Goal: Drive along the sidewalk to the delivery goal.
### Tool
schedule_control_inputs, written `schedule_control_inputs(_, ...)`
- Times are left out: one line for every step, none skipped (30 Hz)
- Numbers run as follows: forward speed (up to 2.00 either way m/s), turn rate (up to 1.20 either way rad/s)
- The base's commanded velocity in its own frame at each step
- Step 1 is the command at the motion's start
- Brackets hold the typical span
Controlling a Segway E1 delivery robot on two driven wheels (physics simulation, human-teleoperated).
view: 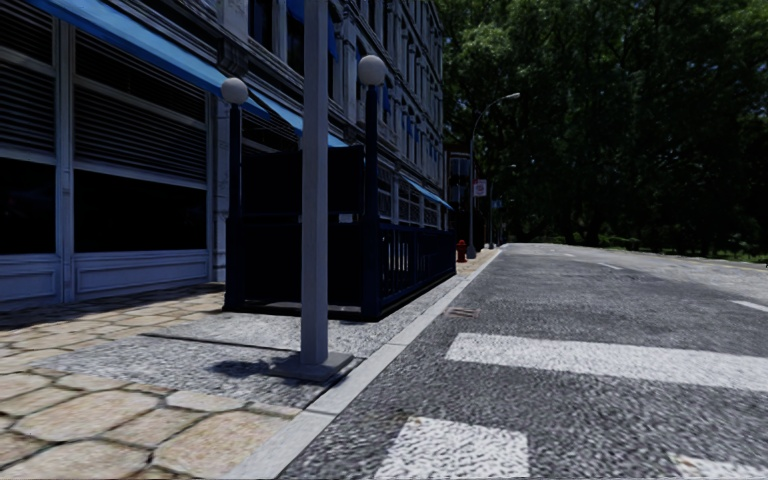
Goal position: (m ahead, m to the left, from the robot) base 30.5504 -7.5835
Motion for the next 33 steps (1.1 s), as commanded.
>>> schedule_control_inputs(0.0, 1.2)
schedule_control_inputs(0.0, 1.2)
schedule_control_inputs(0.0, 1.2)
schedule_control_inputs(0.0, 1.2)
schedule_control_inputs(0.0, 1.2)
schedule_control_inputs(0.0, 1.2)
schedule_control_inputs(0.0, 1.2)
schedule_control_inputs(0.0, 1.2)
schedule_control_inputs(0.0, 1.2)
schedule_control_inputs(0.0, 1.2)
schedule_control_inputs(0.0, 1.2)
schedule_control_inputs(0.0, 1.2)
schedule_control_inputs(0.0, 1.2)
schedule_control_inputs(0.0, 1.2)
schedule_control_inputs(0.0, 1.2)
schedule_control_inputs(0.0, 1.2)
schedule_control_inputs(0.0, 1.2)
schedule_control_inputs(0.0, 1.2)
schedule_control_inputs(0.0, 1.2)
schedule_control_inputs(0.0, 1.2)
schedule_control_inputs(0.0, 1.2)
schedule_control_inputs(0.0, 1.2)
schedule_control_inputs(0.0, 1.2)
schedule_control_inputs(0.0, 1.2)
schedule_control_inputs(0.0, 1.2)
schedule_control_inputs(0.0, 1.2)
schedule_control_inputs(0.0, 1.2)
schedule_control_inputs(0.0, 1.2)
schedule_control_inputs(0.0, 1.2)
schedule_control_inputs(0.0, 1.2)
schedule_control_inputs(0.0, 1.2)
schedule_control_inputs(0.0, 1.2)
schedule_control_inputs(0.0, 1.2)
